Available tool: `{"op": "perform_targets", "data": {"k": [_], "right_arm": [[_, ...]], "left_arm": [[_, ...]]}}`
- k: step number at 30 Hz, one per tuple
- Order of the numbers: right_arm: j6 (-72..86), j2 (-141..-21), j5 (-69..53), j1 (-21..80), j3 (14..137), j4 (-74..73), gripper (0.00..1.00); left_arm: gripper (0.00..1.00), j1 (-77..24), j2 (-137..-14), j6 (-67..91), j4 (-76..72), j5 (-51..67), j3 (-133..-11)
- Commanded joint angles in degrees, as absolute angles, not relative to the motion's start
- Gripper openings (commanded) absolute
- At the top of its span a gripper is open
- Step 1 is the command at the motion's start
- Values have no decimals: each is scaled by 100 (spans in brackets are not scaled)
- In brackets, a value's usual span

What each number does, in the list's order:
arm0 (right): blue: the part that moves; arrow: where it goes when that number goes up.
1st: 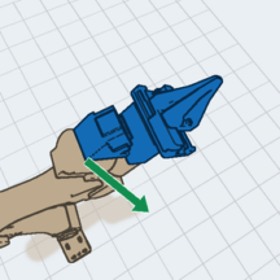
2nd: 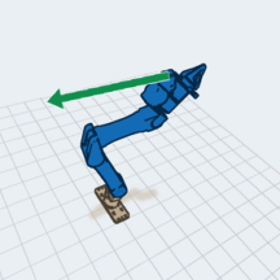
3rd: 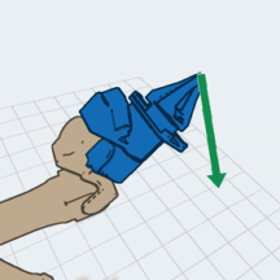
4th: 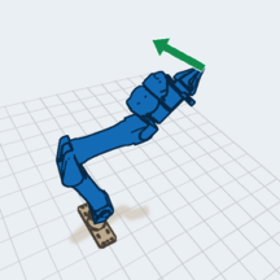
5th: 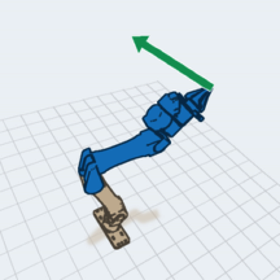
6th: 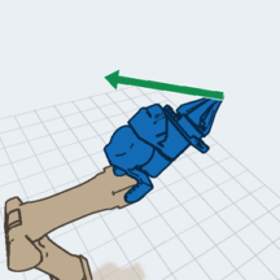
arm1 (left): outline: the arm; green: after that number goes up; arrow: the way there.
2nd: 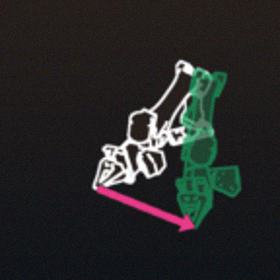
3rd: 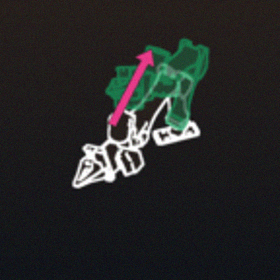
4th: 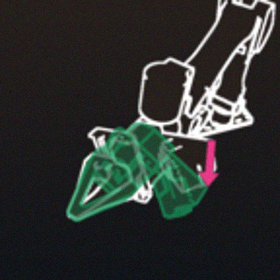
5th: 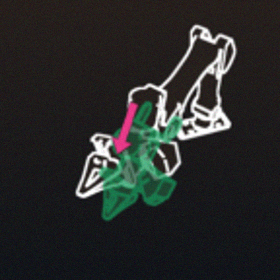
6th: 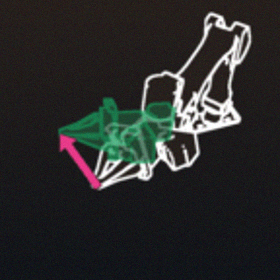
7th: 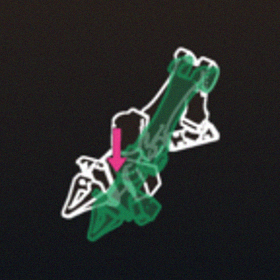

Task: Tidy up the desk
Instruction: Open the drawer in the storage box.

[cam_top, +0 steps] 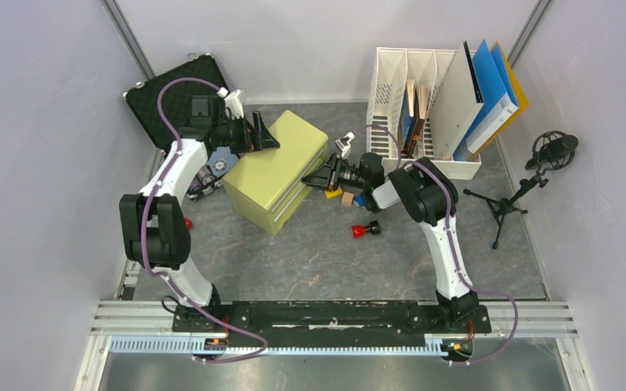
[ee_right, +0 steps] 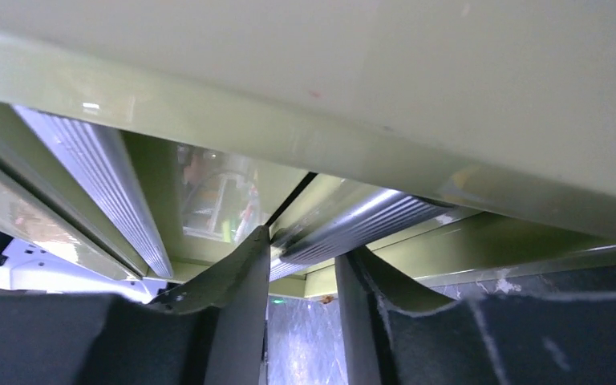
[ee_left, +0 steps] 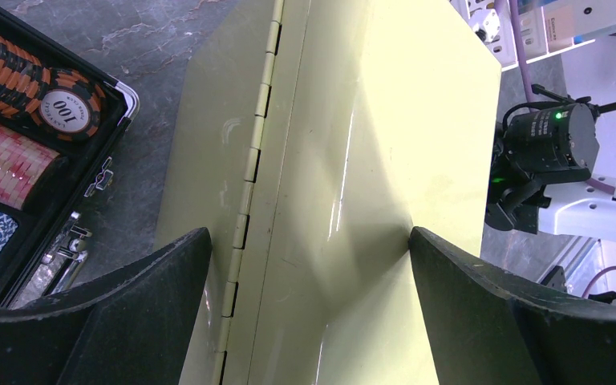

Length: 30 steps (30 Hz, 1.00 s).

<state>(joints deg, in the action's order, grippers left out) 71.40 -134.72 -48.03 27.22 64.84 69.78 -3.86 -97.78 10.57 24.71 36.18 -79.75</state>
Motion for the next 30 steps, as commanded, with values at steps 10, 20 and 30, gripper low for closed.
{"op": "perform_targets", "data": {"k": [10, 20, 30], "right_arm": [[7751, -13575, -4747, 2799, 6302, 8207, 0], [7671, -13465, -4770, 2782, 6078, 8398, 0], [7433, -13274, -4912, 2778, 5846, 8219, 0]], "left_arm": [[98, -512, -10017, 818, 2929, 3261, -7778], [98, -510, -9994, 817, 2927, 3208, -7770], [98, -510, -10051, 870, 2921, 3060, -7805]]}}
